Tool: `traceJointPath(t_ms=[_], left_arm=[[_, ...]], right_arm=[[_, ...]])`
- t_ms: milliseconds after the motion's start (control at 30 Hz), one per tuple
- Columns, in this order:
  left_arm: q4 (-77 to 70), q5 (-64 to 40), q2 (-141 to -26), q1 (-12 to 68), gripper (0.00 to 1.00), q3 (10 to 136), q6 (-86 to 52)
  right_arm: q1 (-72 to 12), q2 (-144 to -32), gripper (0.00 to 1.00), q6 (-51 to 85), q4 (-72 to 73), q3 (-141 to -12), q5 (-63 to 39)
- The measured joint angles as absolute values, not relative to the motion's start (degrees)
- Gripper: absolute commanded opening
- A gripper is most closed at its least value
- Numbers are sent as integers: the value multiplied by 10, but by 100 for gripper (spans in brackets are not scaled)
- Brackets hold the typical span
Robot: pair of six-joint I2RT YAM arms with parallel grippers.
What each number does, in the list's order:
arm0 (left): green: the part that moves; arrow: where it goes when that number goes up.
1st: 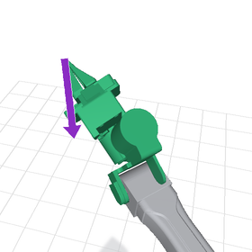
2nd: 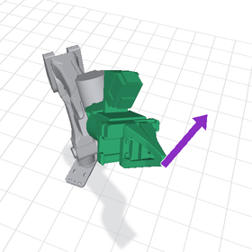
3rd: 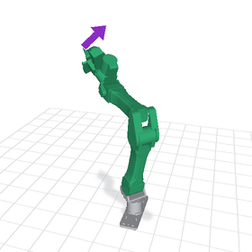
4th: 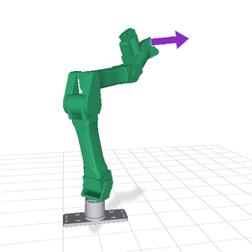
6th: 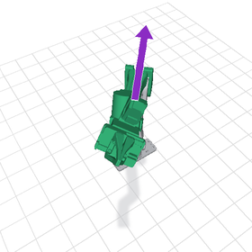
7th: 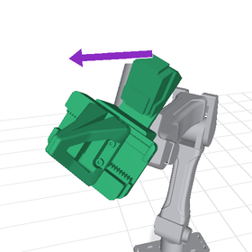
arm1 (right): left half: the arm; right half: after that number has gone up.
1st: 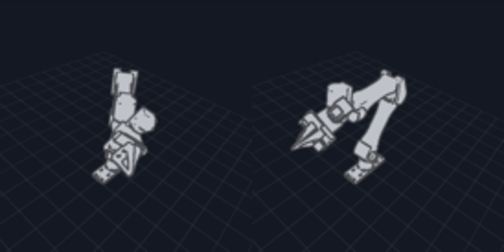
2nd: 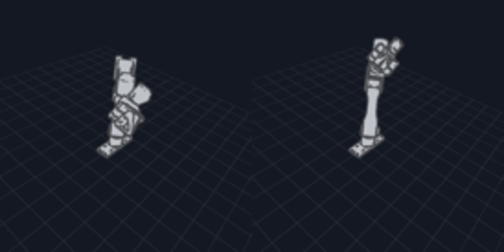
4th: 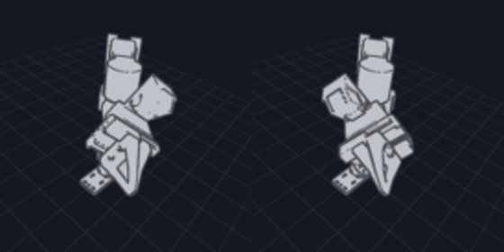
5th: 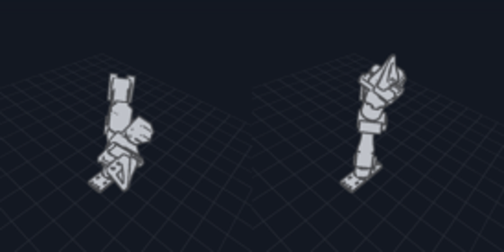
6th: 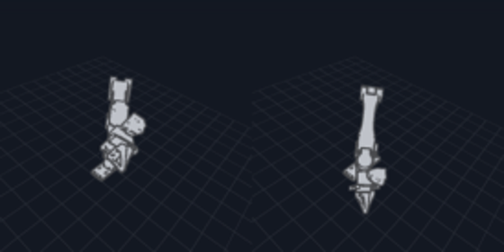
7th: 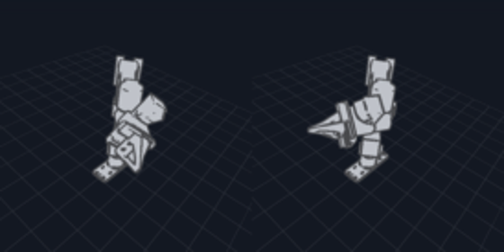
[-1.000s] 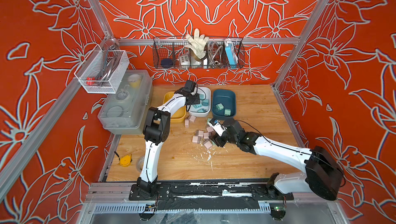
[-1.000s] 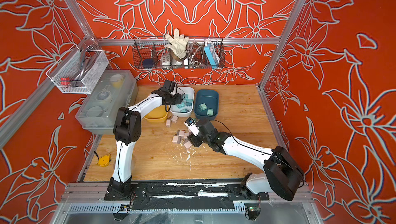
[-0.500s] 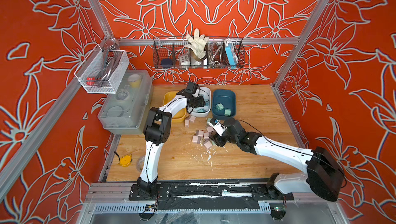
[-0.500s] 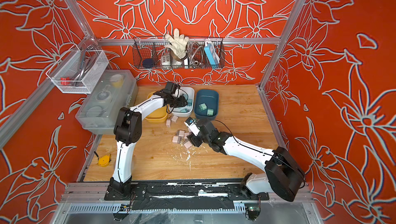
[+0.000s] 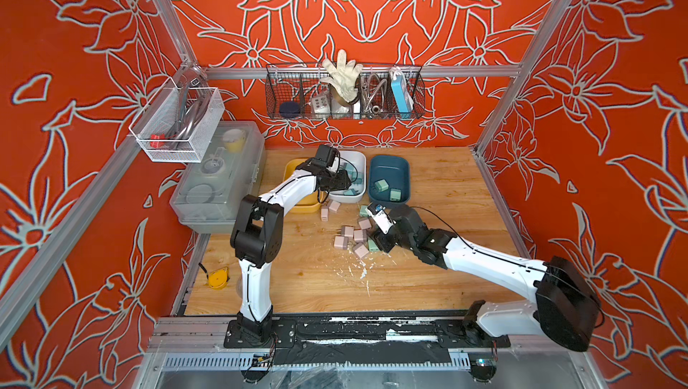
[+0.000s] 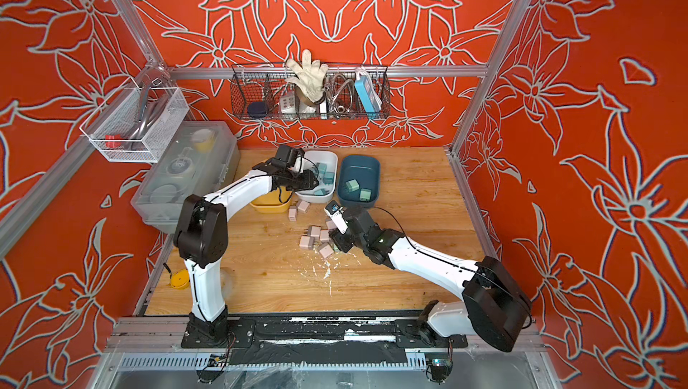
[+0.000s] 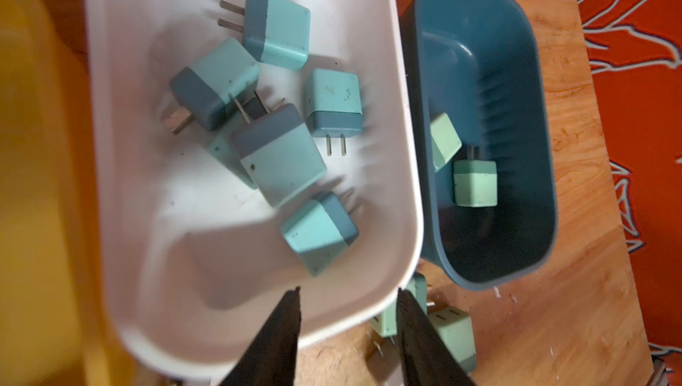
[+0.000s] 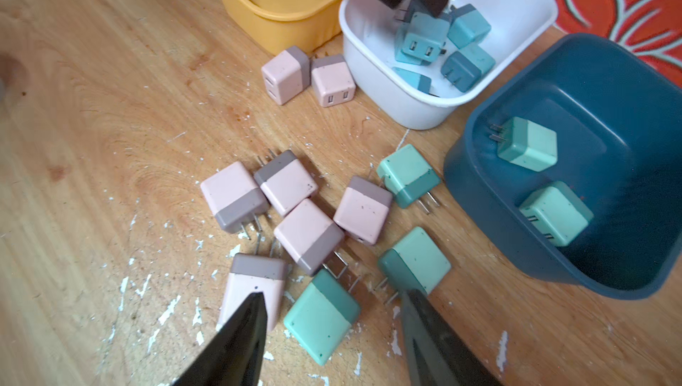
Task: Place the plugs by color into the storage box
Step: Place the plug in the storage box, then pick up the plug from the center of the board.
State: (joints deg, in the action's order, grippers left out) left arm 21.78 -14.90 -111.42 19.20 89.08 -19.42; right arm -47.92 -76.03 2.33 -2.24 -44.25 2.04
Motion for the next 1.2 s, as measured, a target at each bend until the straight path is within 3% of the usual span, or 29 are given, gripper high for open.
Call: traceJointPath(t_ms=[533,867,1200], left_arm=[[221,-43,-811,247,46,701,-182],[332,-54,-695,271,49,683,-122],[371,-108,-655,271,51,595,-59]], right_arm=[[-380,-774,72,158,-60,-453,95],[-348,-729,71,191,-47,-421,90],[-348,-802,71,219,-64,-455,59]])
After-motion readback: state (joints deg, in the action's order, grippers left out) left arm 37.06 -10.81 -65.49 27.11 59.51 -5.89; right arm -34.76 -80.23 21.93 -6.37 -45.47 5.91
